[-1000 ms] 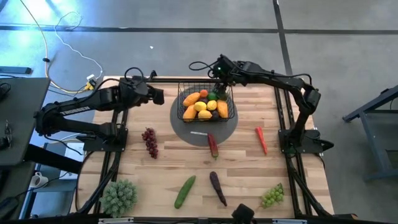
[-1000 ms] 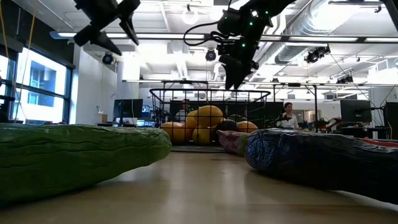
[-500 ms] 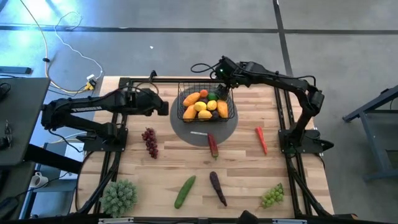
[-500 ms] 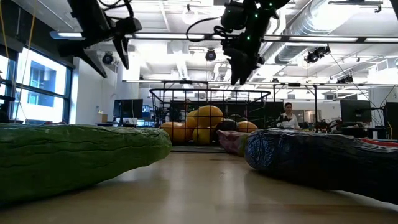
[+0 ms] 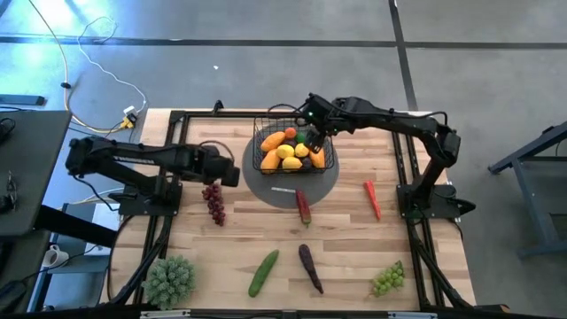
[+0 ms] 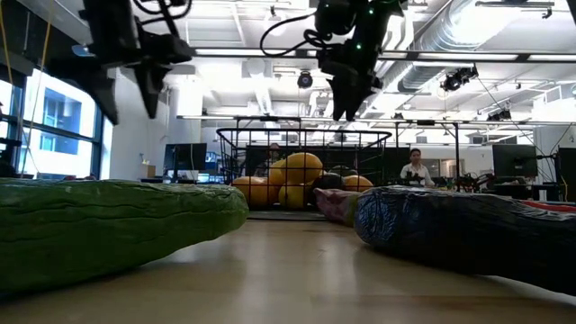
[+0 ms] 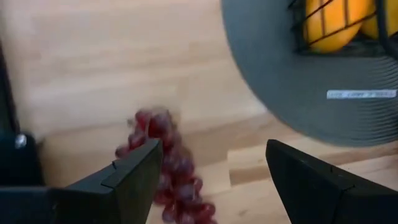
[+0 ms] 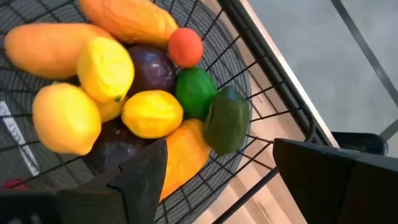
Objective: Build produce basket
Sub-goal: Put the purple grapes into the black wire basket
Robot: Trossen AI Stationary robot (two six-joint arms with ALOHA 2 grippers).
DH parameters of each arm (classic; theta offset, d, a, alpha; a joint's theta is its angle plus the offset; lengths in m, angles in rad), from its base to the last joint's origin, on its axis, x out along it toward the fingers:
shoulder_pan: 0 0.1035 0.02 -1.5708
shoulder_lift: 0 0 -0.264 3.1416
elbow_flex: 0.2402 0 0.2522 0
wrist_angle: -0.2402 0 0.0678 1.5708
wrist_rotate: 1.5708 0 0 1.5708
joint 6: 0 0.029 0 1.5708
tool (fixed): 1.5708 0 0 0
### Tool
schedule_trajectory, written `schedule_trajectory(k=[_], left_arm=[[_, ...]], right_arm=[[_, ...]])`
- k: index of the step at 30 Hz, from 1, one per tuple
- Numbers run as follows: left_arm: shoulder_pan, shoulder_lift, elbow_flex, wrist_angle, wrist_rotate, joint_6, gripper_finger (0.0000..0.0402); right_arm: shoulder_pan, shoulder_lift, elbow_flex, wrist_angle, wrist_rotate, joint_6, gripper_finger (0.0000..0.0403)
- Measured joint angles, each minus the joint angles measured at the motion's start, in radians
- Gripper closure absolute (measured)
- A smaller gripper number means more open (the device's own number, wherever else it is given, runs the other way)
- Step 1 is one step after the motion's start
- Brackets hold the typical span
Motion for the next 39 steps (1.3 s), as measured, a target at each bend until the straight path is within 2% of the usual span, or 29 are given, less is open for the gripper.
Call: schedule_trajectory(k=[10,13,20,31,39], left_arm=[[-0.183,0.000,0.000,-0.083,-0.017,-0.388,0.0124],[-0.228,0.000,-0.005,-0.101,-0.053,-0.494,0.0124],[-0.316,0.000,-0.096,-0.062,-0.029,-0.739,0.0124],[-0.370,0.025,-0.199,0.024,-0.011,-0.897,0.0124],[-0.367,0.134,-0.207,0.066,-0.001,-0.906,0.0124]], right_arm=[[0.024,0.000,0.000,-0.008,0.006,-0.087,0.0128],[0.022,0.000,0.000,-0.016,0.006,-0.106,0.0128],[0.021,0.000,0.000,0.002,0.006,-0.182,0.0128],[0.021,0.000,0.000,0.060,0.006,-0.219,0.0128],[0.021,0.000,0.000,0.068,0.006,-0.242,0.0128]])
